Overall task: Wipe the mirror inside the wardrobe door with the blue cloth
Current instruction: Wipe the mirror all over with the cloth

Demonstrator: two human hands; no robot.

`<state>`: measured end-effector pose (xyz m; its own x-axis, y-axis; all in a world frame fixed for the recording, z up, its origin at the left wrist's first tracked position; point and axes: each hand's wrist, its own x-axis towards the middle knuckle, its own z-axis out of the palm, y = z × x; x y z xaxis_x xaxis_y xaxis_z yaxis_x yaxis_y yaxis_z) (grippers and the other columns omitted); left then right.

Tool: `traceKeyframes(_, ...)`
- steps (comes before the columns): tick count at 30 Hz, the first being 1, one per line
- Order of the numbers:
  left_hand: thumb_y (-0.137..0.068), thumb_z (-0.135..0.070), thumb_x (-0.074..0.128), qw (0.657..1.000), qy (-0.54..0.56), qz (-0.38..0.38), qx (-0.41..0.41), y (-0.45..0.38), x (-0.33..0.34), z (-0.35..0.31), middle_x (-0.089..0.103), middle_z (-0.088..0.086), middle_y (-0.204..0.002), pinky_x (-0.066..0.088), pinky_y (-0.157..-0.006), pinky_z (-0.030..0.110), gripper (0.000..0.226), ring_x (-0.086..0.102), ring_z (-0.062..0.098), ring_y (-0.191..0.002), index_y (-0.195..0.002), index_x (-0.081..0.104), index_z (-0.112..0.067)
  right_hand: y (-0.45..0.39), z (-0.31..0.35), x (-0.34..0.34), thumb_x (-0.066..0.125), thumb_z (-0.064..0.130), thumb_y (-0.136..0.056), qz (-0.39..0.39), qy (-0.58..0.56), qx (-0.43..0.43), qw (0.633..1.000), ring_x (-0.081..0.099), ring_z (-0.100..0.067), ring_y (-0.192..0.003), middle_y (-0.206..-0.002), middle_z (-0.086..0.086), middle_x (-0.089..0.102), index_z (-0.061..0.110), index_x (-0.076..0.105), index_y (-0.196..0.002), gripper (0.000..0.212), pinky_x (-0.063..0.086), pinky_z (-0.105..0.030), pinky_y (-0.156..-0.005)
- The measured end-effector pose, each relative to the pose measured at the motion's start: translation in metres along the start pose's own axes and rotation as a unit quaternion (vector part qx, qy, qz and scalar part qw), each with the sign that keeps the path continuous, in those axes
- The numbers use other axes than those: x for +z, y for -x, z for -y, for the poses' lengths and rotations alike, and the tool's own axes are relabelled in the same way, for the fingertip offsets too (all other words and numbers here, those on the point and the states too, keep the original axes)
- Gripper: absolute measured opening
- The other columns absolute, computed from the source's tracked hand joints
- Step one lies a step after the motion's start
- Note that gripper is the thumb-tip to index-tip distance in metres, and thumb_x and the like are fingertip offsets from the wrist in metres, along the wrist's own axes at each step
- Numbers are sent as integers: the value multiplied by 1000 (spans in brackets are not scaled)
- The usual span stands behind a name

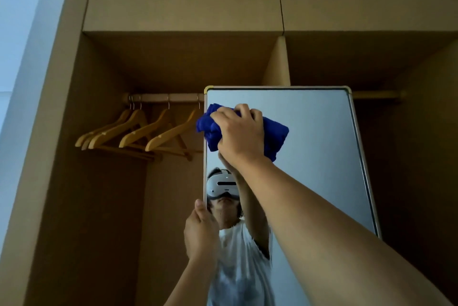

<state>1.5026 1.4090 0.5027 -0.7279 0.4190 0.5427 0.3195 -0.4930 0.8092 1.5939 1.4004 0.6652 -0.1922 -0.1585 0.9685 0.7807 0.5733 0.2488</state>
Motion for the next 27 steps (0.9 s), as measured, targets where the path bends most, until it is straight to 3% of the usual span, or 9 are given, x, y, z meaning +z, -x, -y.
traceKeyframes(9, -100, -43, 23, 999, -3, -25, 23, 5, -1, -9, 54, 8, -57, 40, -58, 32, 58, 52, 23, -57, -62, 49, -8, -27, -53, -10, 51, 10, -89, -22, 53, 128, 990, 45, -28, -113, -121, 0, 60, 22, 53, -120, 34, 29, -41, -89)
traceKeyframes(13, -99, -44, 22, 999, -6, -46, 22, 6, 2, -10, 57, 9, -64, 39, -58, 30, 57, 55, 22, -64, -66, 53, -10, -21, -88, -20, 59, 10, -85, -37, 73, 201, 976, 46, -28, -108, -113, -3, 61, 20, 54, -113, 30, 31, -42, -88)
traceKeyframes(19, -98, -48, 20, 998, -17, -54, 13, 9, 3, -12, 59, 10, -70, 43, -69, 36, 57, 56, 24, -69, -70, 53, -11, -2, -119, -28, 64, 10, -78, -48, 98, 279, 954, 48, -30, -100, -106, -6, 61, 17, 53, -109, 34, 32, -44, -86)
traceKeyframes(23, -99, -48, 21, 998, -17, -58, 18, 7, 4, -9, 58, 9, -71, 43, -70, 36, 55, 56, 23, -70, -69, 53, -14, -9, -97, -21, 63, 10, -78, -62, 69, 235, 968, 47, -27, -102, -108, -2, 62, 20, 54, -105, 30, 29, -41, -86)
traceKeyframes(27, -97, -51, 22, 998, -12, -53, 7, 4, 5, -5, 59, 12, -72, 47, -73, 40, 57, 57, 28, -72, -71, 53, -12, -19, -89, -14, 62, 11, -80, -53, 60, 168, 982, 46, -26, -110, -117, 1, 61, 22, 54, -113, 36, 29, -40, -89)
